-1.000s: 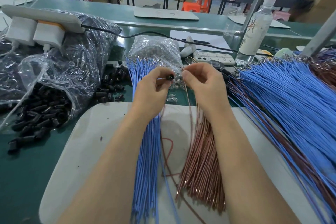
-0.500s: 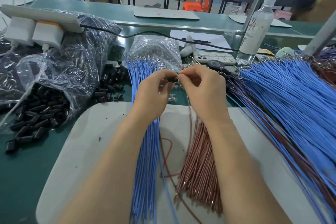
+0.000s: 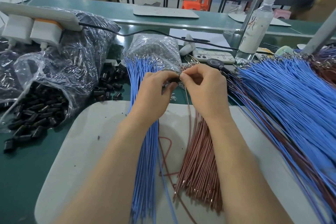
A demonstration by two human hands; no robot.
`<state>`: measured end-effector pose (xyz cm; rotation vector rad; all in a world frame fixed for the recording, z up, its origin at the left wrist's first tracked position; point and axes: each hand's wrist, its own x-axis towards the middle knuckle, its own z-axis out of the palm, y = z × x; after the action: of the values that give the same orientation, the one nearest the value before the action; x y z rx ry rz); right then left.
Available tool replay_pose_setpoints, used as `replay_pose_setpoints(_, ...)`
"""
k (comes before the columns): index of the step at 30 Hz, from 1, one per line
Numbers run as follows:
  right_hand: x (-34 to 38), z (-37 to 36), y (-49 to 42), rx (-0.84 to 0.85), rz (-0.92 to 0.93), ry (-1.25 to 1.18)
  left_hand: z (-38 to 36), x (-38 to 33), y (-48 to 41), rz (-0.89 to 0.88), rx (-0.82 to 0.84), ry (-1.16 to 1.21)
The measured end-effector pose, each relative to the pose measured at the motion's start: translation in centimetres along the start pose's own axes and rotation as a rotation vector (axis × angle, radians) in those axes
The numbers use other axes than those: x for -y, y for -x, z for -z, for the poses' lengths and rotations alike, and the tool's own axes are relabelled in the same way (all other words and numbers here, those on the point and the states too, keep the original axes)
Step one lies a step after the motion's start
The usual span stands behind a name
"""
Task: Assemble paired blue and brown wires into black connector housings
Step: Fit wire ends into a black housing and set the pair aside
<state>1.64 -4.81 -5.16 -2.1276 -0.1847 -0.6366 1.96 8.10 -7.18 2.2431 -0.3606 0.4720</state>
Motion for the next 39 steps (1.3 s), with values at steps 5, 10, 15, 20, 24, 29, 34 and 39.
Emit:
replay_pose_setpoints(5, -0.5, -0.1, -0.1, 0.04, -0.04, -0.001, 0.0, 0.1, 0.2, 0.054, 0.001, 0.003)
replay_pose_setpoints(10, -1.0, -0.2, -0.2, 0.066, -0.098, -0.046, -0.1, 0.3, 0.2, 0.048, 0.011, 0.024)
replay_pose_setpoints(15, -1.2, -0.4, 0.0, 0.082, -0.141, -0.113, -0.1, 0.4, 0.2, 0.039, 0.021, 0.015)
replay_pose_setpoints(20, -1.3, -0.7, 0.0, 0.1, -0.209, -0.307, 0.1, 0.1, 0.3, 0.038, -0.004, 0.044)
replay_pose_setpoints(24, -1.4, -1.2, 0.1, 0.118, -0.315, -0.491, 0.3, 0.1, 0.2, 0.051, 0.007, 0.04)
replay_pose_setpoints(29, -1.8, -1.4, -0.1, 0.109, -0.404, -0.613, 0.4, -0.1, 0.2, 0.053, 0.014, 0.053)
replay_pose_setpoints(34, -1.8, -2.0, 0.1, 0.121, -0.388, -0.567, 0.3, 0.1, 0.2, 0.041, 0.002, 0.026)
replay_pose_setpoints(39, -0.3, -1.7, 0.0, 0.192, -0.461, -0.877, 1.6, -2.1, -0.4, 0.033, -0.106, 0.137)
